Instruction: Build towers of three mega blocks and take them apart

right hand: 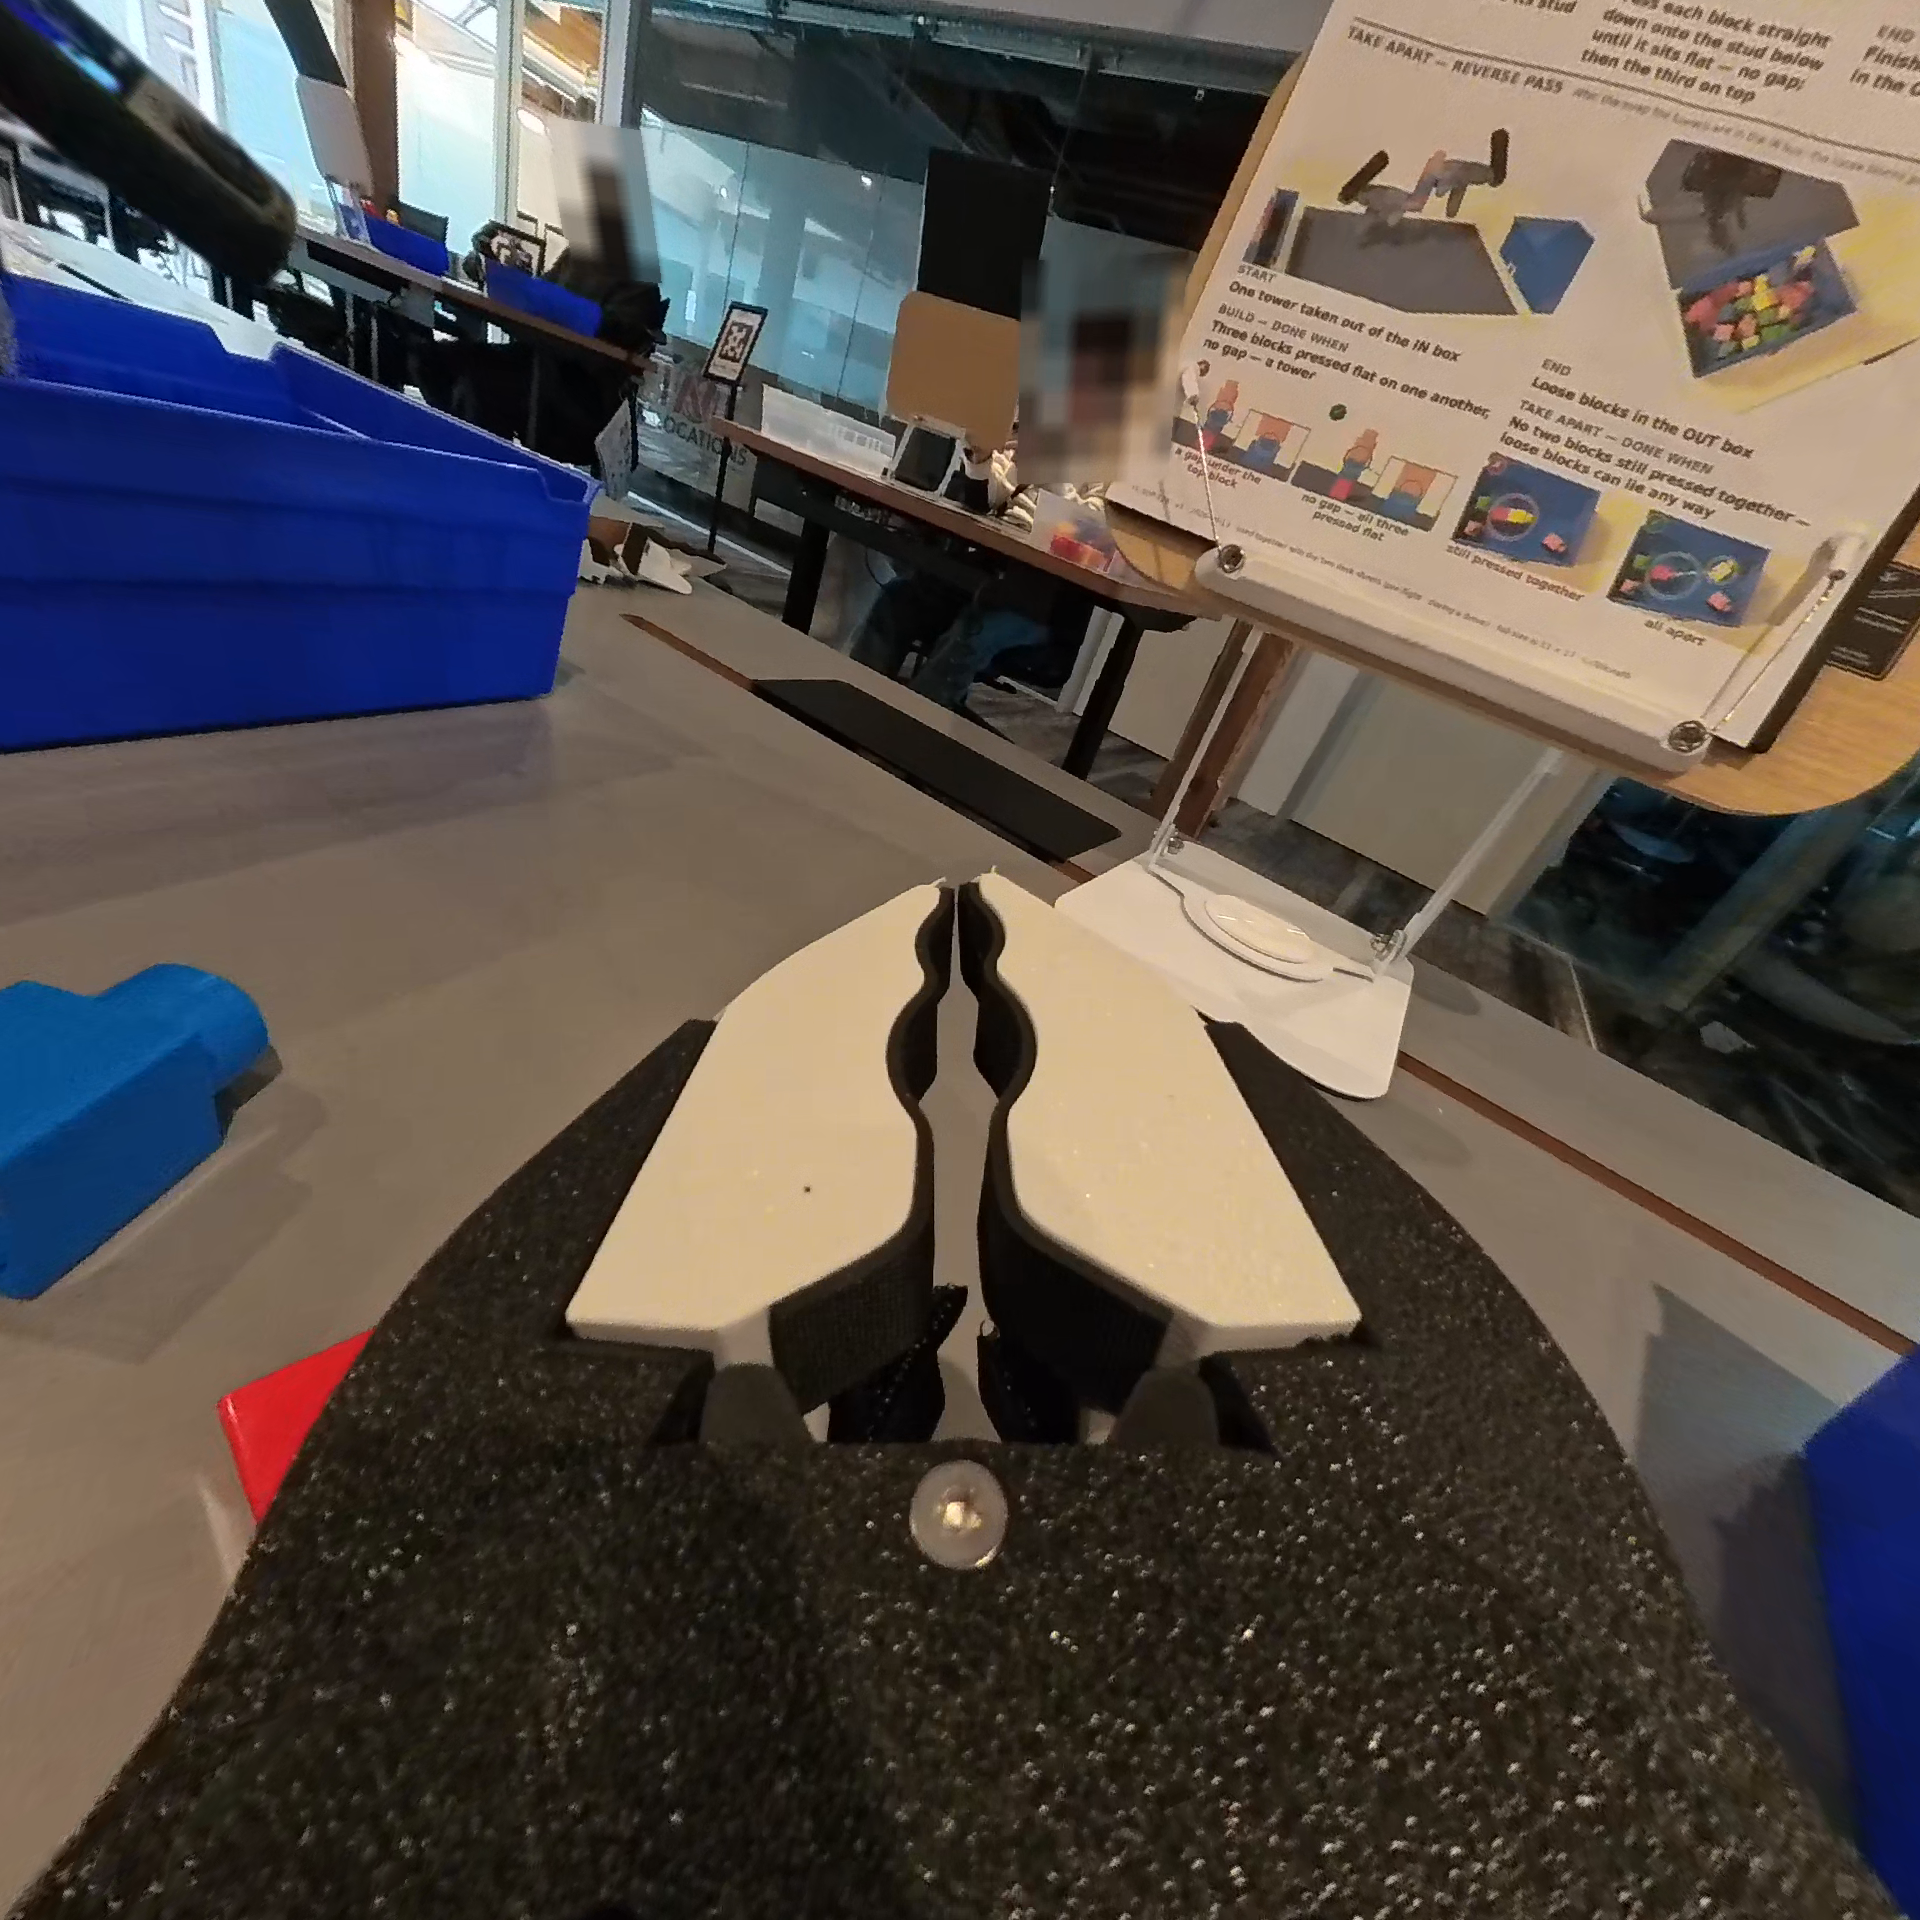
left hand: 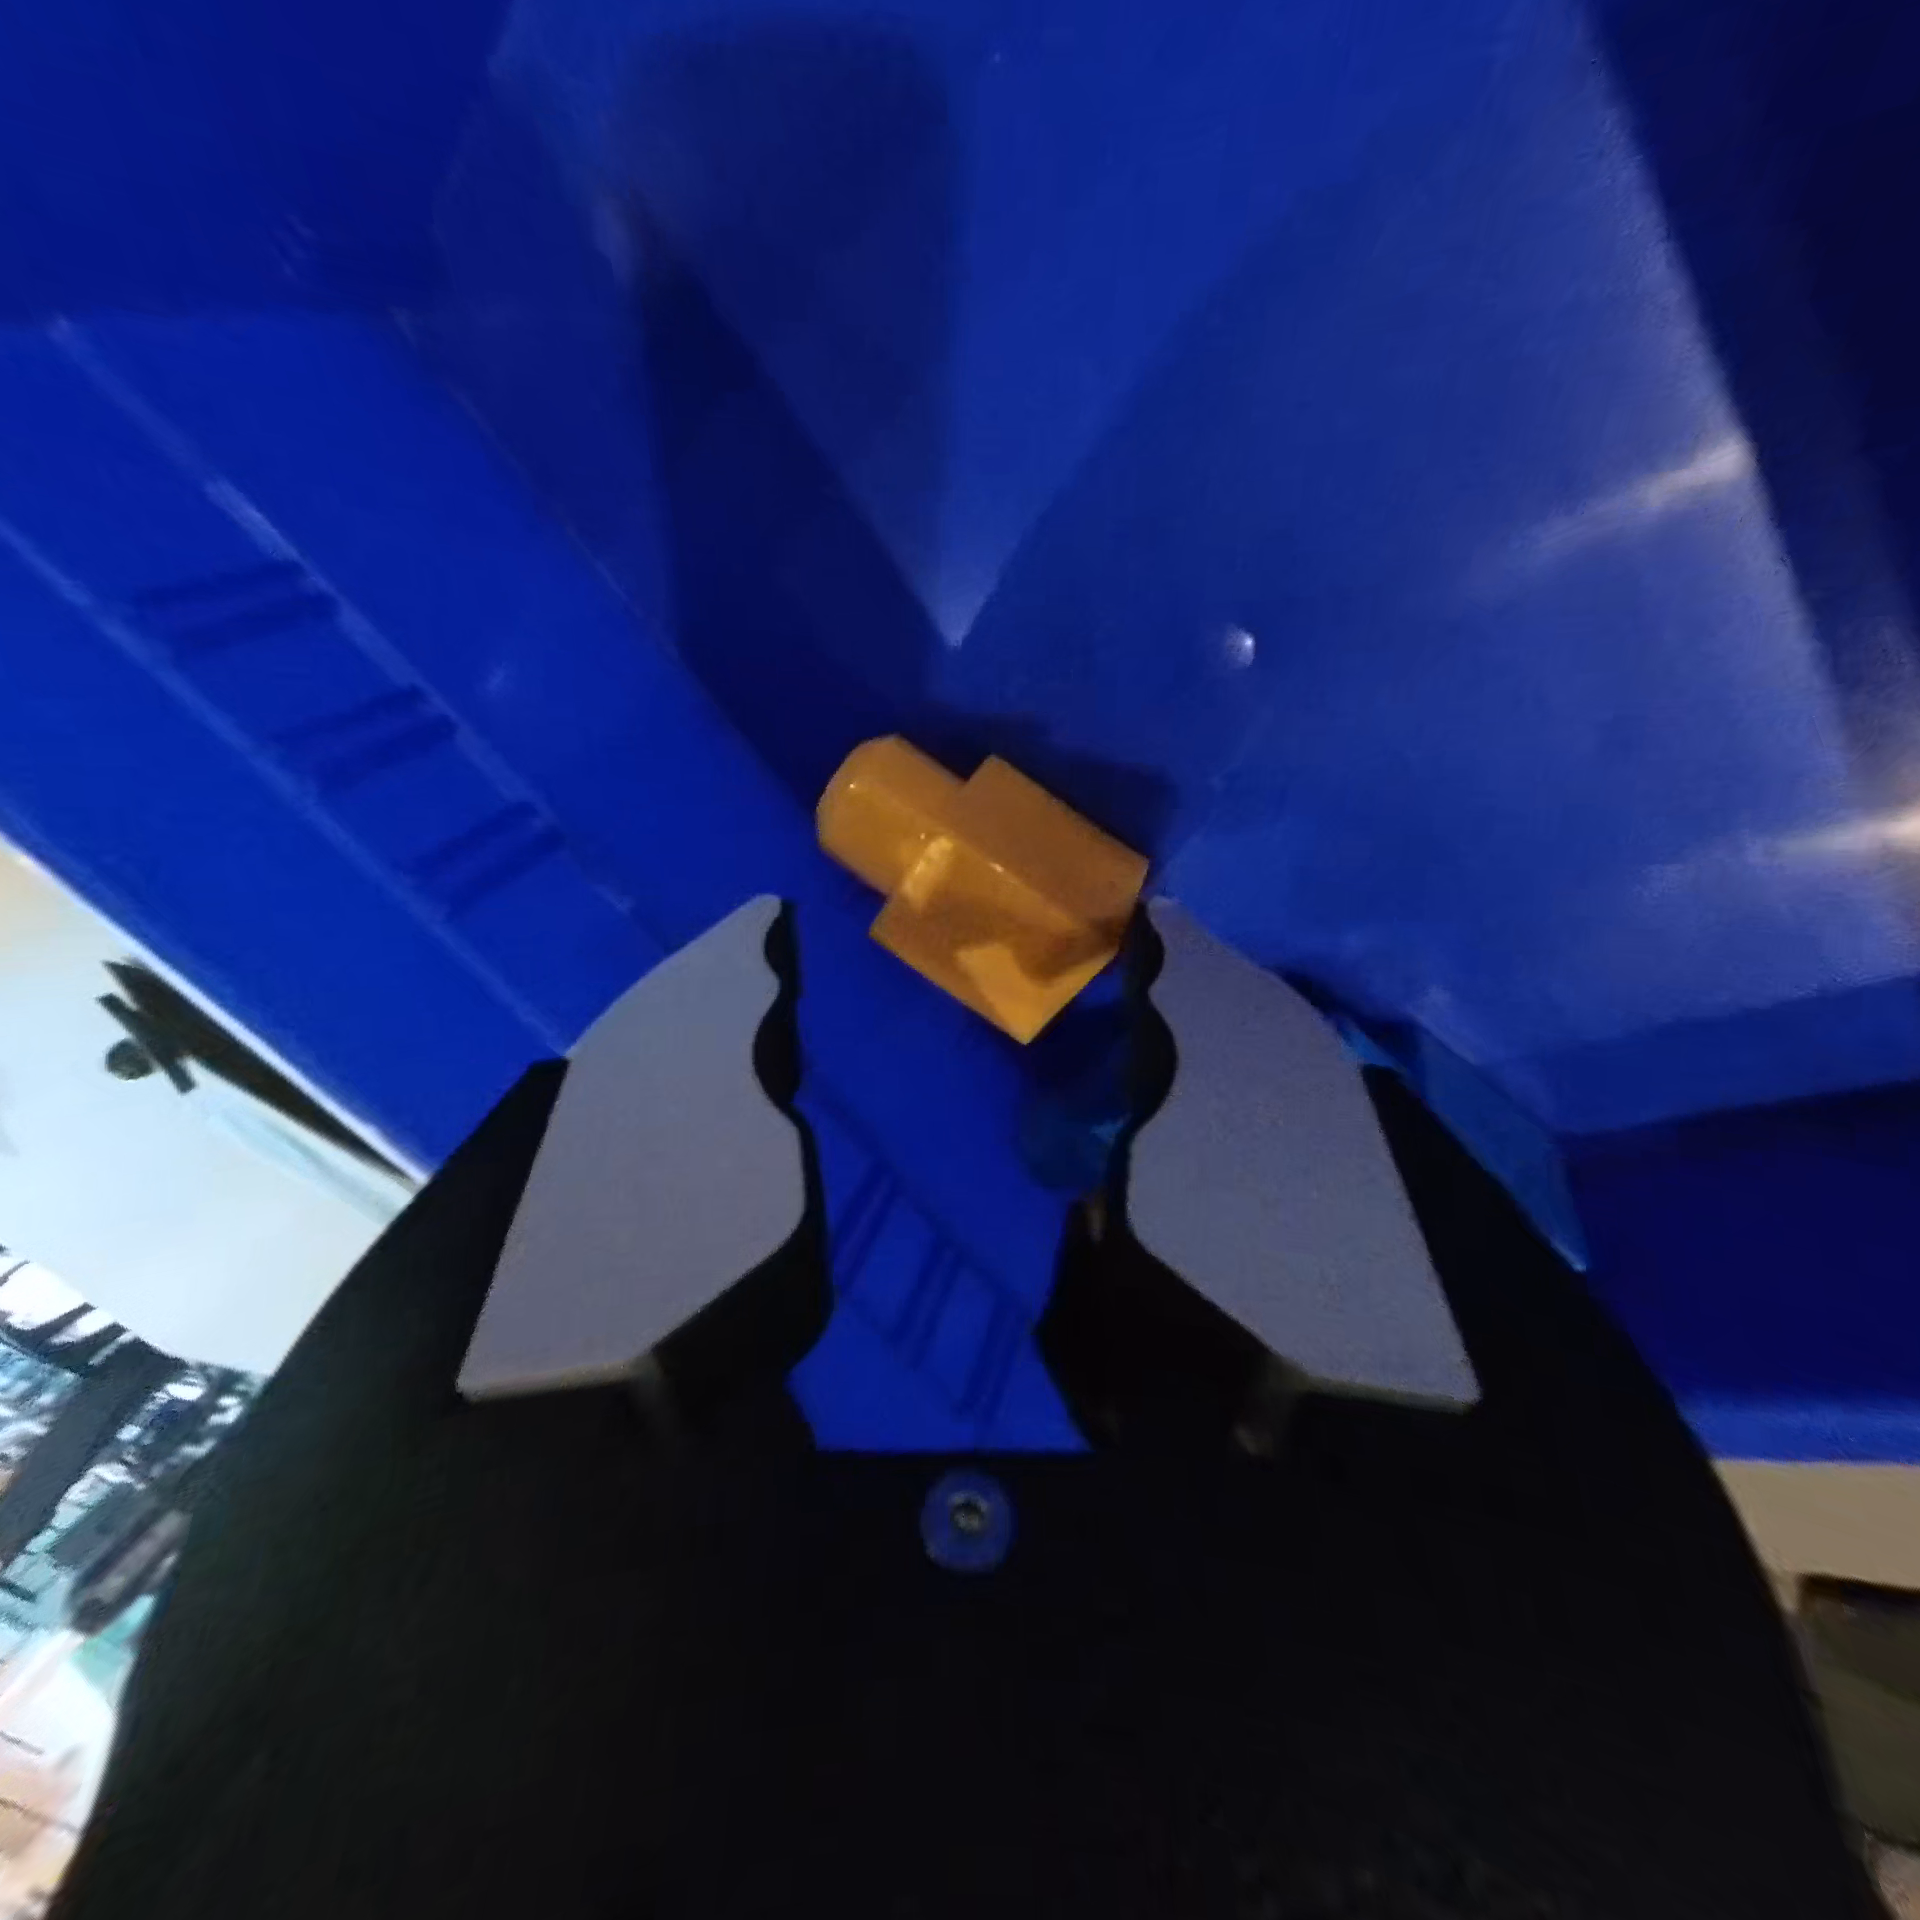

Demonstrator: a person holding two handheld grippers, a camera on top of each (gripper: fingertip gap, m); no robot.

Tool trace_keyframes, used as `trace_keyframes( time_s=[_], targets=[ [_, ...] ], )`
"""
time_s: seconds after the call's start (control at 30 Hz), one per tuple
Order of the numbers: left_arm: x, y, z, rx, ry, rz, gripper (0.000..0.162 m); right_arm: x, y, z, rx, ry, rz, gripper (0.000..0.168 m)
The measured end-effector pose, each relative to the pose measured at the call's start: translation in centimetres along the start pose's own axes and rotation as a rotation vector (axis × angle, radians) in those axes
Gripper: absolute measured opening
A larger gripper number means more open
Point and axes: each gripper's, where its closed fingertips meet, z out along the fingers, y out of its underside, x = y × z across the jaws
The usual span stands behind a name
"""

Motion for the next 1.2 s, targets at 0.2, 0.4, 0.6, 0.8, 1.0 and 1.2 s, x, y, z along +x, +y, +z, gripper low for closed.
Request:
trace_keyframes(
  time_s=[0.2,0.4,0.6,0.8,1.0,1.2],
  targets=[
    [0.1,-0.2,1.7,-0.021,0.006,-0.127,0.056,-0.1,-0.1,0.0,0.007,-0.003,0.000,0.001],
    [0.4,-3.3,-2.9,0.248,-0.077,-0.105,0.055,0.1,-0.2,-0.1,0.012,0.002,0.016,0.001],
    [8.9,-6.1,-16.8,0.758,-0.173,0.033,0.054,1.3,0.0,-0.3,0.001,0.047,0.019,0.001],
    [25.3,-10.2,-20.6,0.940,-0.002,0.502,0.054,3.5,0.5,-0.8,-0.017,0.108,0.076,0.001],
    [31.6,-14.2,-15.3,0.801,0.116,0.754,0.055,4.0,0.9,-1.0,-0.037,0.104,0.090,0.000],
    [32.0,-16.9,-13.4,0.784,0.163,0.660,0.055,3.6,1.2,-0.7,-0.060,0.090,0.068,0.001]
  ],
)
